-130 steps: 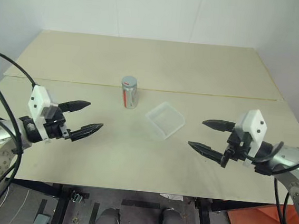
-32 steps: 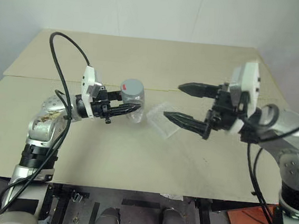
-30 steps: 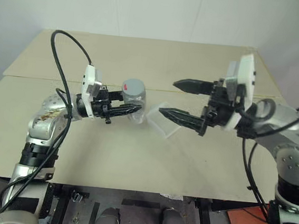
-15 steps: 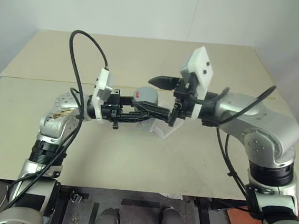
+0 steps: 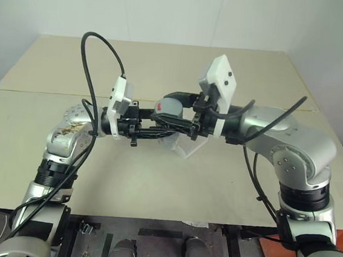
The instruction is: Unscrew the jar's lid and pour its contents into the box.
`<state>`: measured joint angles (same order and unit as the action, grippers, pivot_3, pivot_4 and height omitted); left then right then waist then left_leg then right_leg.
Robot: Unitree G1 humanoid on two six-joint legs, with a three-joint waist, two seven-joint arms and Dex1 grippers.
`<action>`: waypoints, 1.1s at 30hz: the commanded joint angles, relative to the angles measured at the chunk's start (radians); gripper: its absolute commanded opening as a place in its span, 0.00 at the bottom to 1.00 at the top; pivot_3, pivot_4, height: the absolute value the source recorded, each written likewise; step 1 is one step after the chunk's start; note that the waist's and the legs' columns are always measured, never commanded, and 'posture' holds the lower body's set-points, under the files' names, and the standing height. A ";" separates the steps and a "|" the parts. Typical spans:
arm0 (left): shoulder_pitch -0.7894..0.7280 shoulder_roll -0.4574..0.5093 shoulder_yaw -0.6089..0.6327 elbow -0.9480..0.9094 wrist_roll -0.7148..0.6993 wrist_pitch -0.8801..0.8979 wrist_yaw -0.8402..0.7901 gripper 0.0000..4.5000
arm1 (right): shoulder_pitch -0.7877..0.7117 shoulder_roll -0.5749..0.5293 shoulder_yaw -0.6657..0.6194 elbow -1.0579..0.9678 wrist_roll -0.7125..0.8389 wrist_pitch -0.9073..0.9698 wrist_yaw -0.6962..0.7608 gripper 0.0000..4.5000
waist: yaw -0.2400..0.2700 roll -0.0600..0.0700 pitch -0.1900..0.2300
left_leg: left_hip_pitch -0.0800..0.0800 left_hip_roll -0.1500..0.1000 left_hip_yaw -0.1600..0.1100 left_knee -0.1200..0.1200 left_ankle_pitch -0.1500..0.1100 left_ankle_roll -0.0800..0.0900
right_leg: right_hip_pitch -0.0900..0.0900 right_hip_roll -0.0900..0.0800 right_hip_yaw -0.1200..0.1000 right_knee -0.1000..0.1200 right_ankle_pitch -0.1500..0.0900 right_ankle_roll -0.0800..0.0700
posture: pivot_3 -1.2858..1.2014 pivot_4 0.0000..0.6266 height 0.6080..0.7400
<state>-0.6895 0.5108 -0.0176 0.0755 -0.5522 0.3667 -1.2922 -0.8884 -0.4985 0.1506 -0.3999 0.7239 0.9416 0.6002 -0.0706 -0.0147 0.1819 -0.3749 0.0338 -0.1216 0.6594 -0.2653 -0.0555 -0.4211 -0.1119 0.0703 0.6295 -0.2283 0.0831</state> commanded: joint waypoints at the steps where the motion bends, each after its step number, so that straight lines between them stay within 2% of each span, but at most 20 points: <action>1: -0.011 0.015 0.000 -0.034 -0.033 -0.005 -0.068 0.42 | -0.009 -0.025 -0.043 0.039 0.023 -0.144 0.220 0.61 | 0.000 0.000 0.000 | 0.000 0.000 0.000 0.000 0.000 0.000 | 0.000 0.000 0.000 0.000 0.000 0.000 | 0.52 0.24 1.00; 4: -0.041 0.029 -0.023 -0.017 -0.043 -0.001 -0.163 0.42 | -0.031 -0.058 -0.017 0.135 0.031 -0.226 0.476 0.61 | 0.000 0.000 0.000 | 0.000 0.000 0.000 0.000 0.000 0.000 | 0.000 0.000 0.000 -0.001 0.000 0.000 | 0.52 0.24 1.00; 8: -0.119 0.031 -0.066 0.017 -0.052 0.006 -0.284 0.42 | -0.093 -0.041 0.036 0.286 -0.024 -0.331 0.693 0.61 | -0.003 0.000 0.000 | 0.000 0.000 0.000 0.000 0.000 0.000 | 0.000 0.000 0.000 0.000 0.000 0.000 | 0.52 0.24 1.00; 13: -0.148 0.006 -0.076 0.020 -0.061 0.017 -0.306 0.42 | -0.136 0.000 0.058 0.410 -0.079 -0.409 0.811 0.61 | -0.006 0.000 0.000 | 0.000 0.000 0.000 0.000 0.000 0.000 | 0.000 0.001 0.000 0.000 0.000 0.000 | 0.52 0.24 1.00; 20: -0.099 -0.002 -0.070 -0.009 -0.058 0.025 -0.275 0.42 | -0.111 0.020 0.043 0.394 -0.123 -0.403 0.775 0.61 | -0.005 0.001 0.000 | 0.000 0.000 0.000 0.000 0.000 -0.001 | 0.000 0.001 0.000 0.001 0.000 0.000 | 0.52 0.24 1.00; 22: -0.087 -0.005 -0.065 -0.013 -0.058 0.028 -0.259 0.42 | -0.098 0.019 0.032 0.374 -0.129 -0.392 0.744 0.77 | -0.004 0.001 0.001 | 0.000 0.000 0.000 0.000 0.000 -0.001 | 0.000 0.001 0.000 0.001 0.000 0.000 | 0.52 0.24 1.00; 26: -0.066 -0.001 -0.045 -0.028 -0.067 0.037 -0.232 0.42 | -0.067 0.006 -0.004 0.315 -0.141 -0.358 0.643 0.99 | -0.002 0.001 0.001 | 0.000 0.000 -0.001 0.000 0.000 -0.001 | 0.000 0.001 0.000 0.001 0.000 0.000 | 0.52 0.24 1.00; 33: -0.041 0.014 0.003 -0.021 -0.054 0.039 -0.150 0.42 | 0.026 -0.086 -0.113 0.156 -0.087 -0.238 0.492 0.99 | 0.001 0.001 0.001 | 0.000 0.000 -0.001 0.000 0.000 -0.001 | 0.000 0.001 0.000 0.001 0.000 0.000 | 0.52 0.24 1.00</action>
<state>-0.7286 0.5219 -0.0439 0.0824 -0.5932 0.4160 -1.4707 -0.8655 -0.5652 0.0930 -0.1921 0.6139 0.6727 1.1343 -0.0696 -0.0140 0.1824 -0.3752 0.0340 -0.1224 0.6596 -0.2649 -0.0562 -0.4212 -0.1113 0.0701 0.6301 -0.2284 0.0829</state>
